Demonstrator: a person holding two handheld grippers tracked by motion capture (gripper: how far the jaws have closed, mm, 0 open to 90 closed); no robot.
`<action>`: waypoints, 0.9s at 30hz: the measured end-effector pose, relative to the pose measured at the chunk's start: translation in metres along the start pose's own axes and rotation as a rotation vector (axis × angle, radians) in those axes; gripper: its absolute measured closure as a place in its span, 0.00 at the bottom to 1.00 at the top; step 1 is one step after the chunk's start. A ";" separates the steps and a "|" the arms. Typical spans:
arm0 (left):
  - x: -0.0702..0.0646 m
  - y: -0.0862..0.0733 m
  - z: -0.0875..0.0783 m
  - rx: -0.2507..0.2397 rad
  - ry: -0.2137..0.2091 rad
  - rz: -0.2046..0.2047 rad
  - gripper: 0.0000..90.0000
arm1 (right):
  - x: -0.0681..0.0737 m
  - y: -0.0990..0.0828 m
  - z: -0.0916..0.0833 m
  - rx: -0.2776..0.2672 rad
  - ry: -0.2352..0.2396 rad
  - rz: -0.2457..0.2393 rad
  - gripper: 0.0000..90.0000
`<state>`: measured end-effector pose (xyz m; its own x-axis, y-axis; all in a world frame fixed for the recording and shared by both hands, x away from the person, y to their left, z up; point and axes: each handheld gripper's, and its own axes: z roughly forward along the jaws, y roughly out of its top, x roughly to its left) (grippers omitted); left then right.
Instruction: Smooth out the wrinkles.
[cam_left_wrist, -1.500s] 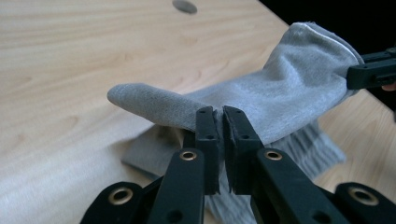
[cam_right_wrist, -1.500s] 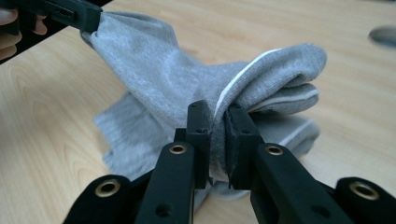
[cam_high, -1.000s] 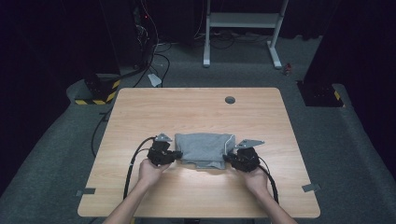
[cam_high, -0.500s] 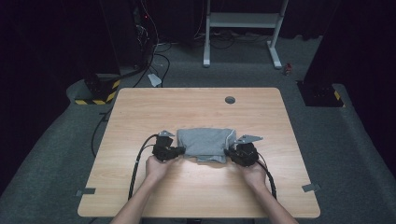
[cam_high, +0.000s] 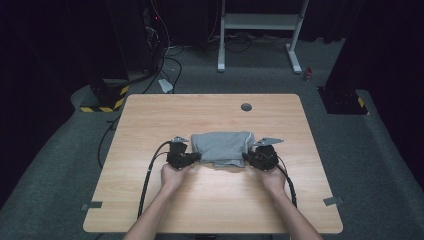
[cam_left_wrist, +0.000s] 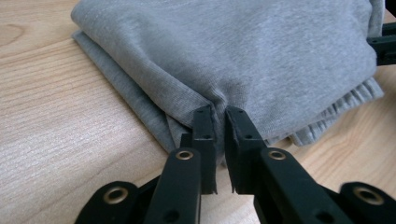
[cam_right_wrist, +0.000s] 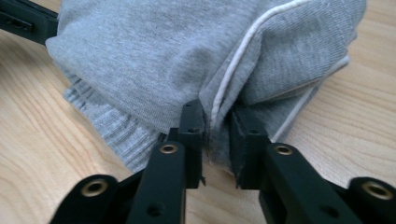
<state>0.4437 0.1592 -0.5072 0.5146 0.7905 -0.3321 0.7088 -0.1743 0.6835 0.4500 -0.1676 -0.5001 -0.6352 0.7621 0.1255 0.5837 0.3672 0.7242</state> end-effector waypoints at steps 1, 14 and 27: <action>0.000 0.001 -0.002 -0.008 -0.005 -0.003 0.84 | 0.001 0.002 -0.003 0.006 -0.001 0.007 0.76; 0.012 0.039 -0.016 -0.059 0.056 -0.034 0.42 | -0.007 0.038 -0.048 -0.083 -0.052 0.105 0.47; 0.031 0.057 0.024 0.002 0.091 -0.142 0.42 | -0.029 0.070 -0.009 -0.022 -0.092 0.215 0.43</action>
<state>0.5115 0.1599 -0.4936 0.3640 0.8569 -0.3650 0.7719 -0.0582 0.6330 0.5049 -0.1687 -0.4474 -0.4483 0.8671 0.2172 0.6888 0.1802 0.7022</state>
